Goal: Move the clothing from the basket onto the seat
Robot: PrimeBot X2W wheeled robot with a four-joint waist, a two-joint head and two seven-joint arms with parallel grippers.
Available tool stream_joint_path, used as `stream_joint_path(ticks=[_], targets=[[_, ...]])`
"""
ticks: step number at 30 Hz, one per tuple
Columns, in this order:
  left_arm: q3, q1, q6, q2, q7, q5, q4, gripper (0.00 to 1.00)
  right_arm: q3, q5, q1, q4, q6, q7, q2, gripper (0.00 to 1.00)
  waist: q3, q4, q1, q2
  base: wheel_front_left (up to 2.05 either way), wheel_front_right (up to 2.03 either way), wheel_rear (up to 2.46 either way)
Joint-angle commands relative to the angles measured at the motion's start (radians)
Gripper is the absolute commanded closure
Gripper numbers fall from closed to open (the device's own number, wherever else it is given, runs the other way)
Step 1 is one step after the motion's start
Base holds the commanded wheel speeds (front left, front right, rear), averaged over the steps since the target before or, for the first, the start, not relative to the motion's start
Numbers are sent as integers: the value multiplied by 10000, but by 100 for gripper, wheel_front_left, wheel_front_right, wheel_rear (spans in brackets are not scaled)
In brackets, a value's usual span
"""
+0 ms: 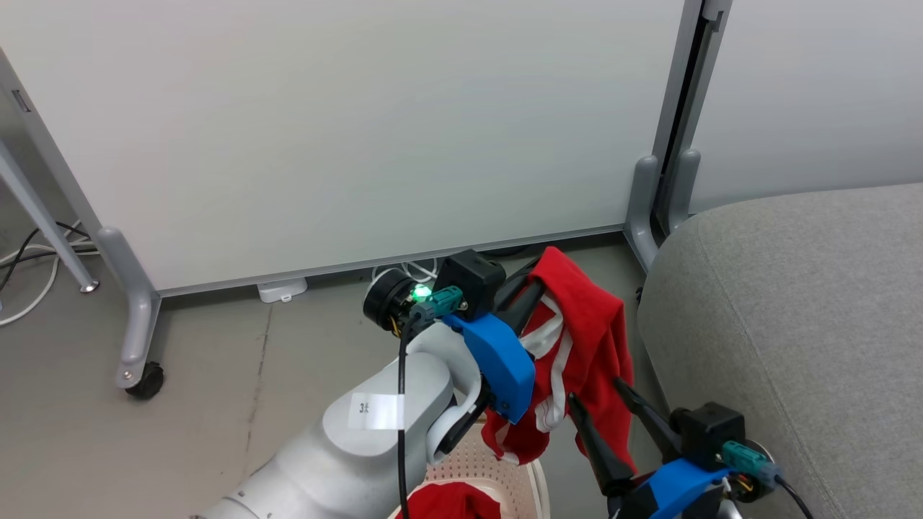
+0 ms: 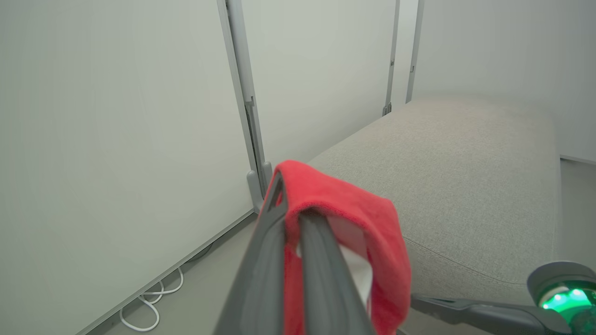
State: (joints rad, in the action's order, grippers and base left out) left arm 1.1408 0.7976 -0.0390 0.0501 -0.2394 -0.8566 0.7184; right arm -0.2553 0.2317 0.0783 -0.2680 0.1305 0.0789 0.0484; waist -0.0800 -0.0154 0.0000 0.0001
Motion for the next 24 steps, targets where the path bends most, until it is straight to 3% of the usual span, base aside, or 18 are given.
stream_joint_path(ticks=[1,11,24], targets=[[86,160,51,5,-92,-129,54,100,-119,14,161,-18,4,-51,36,0,24,10,0,-1,0,0,0],[507,339,134,5,-207,-500,87,100,-570,314,1357,-884,4,-480,37,0,167,2,0,-1,0,0,0],[891,522,169,3,-256,-795,-53,100,-771,834,2840,-2802,4,135,36,0,272,147,0,-1,0,0,0]])
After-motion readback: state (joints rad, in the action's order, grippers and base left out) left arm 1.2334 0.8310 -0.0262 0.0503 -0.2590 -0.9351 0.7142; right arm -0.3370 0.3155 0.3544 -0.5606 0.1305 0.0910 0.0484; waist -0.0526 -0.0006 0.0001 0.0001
